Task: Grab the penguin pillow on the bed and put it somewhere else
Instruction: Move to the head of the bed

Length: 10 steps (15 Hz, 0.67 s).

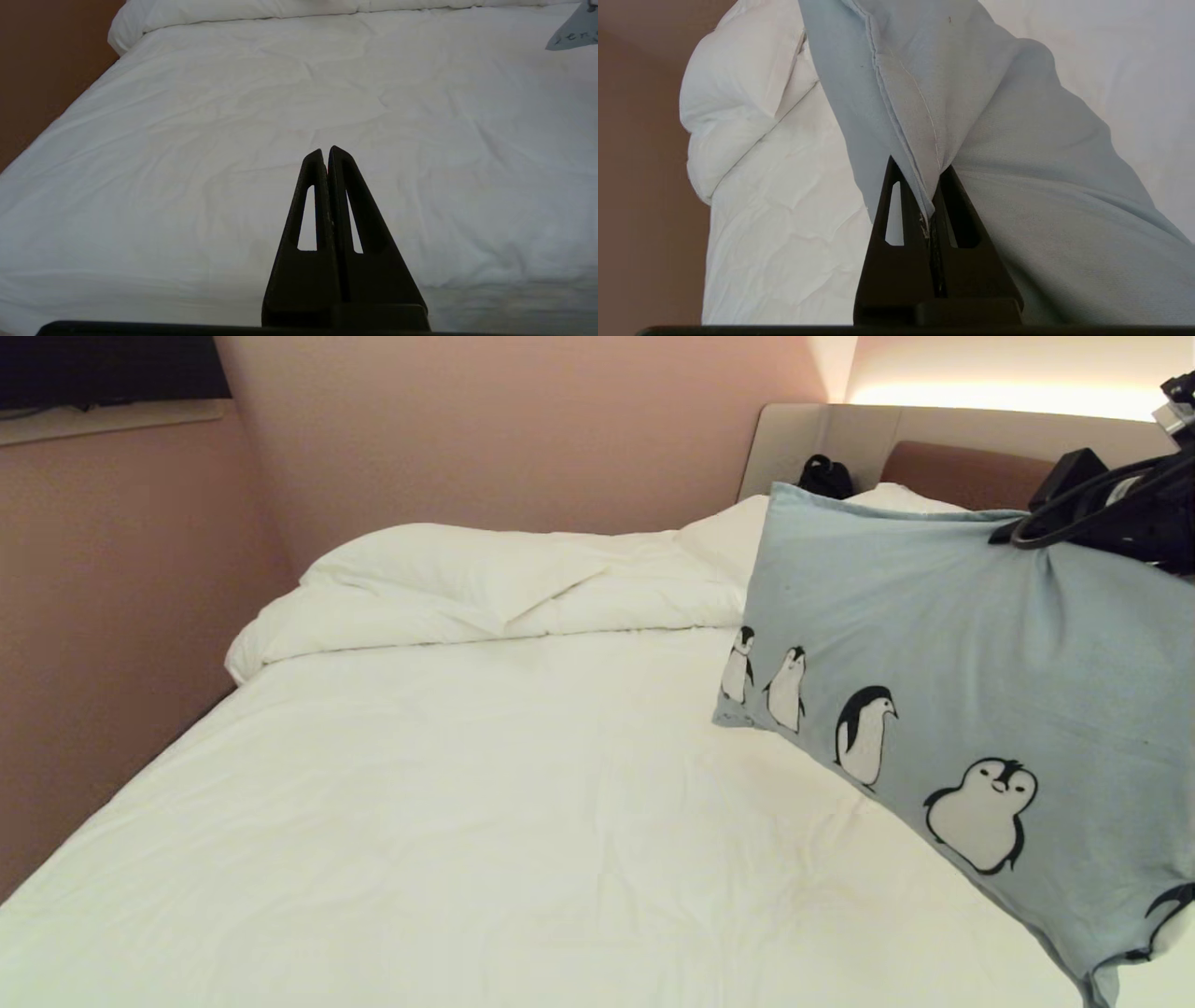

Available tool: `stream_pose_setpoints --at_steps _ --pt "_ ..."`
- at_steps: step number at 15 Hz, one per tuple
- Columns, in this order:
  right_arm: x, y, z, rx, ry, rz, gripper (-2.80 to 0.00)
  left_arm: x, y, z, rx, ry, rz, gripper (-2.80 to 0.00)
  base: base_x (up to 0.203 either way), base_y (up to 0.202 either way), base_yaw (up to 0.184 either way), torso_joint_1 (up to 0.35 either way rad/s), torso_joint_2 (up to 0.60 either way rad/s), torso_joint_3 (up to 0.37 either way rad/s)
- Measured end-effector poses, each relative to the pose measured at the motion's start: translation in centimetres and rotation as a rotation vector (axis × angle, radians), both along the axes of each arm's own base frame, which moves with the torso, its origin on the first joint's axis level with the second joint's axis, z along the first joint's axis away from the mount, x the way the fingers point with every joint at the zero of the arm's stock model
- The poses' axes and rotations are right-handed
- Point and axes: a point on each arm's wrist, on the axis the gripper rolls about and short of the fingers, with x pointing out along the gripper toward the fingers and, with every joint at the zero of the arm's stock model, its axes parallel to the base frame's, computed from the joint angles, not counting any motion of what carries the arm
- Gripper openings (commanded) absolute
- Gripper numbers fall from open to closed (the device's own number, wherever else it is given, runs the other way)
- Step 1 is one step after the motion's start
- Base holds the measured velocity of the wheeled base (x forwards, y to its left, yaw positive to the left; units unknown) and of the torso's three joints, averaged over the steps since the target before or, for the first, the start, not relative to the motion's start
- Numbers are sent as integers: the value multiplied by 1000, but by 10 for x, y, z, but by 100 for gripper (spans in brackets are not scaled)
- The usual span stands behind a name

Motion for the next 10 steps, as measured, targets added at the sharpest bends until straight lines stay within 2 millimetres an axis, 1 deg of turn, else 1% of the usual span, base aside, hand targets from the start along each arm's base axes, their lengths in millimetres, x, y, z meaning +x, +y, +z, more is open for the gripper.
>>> stream_pose_setpoints --at_steps 6,10 --pt "0 -27 2 25 -21 -35 -280 0 0 0 0 0 0 -280 0 -194 -1 3 1 4" --pt "-2 -48 5 23 -55 -96 -280 0 0 0 0 0 0 -280 0 -193 1 4 2 2"
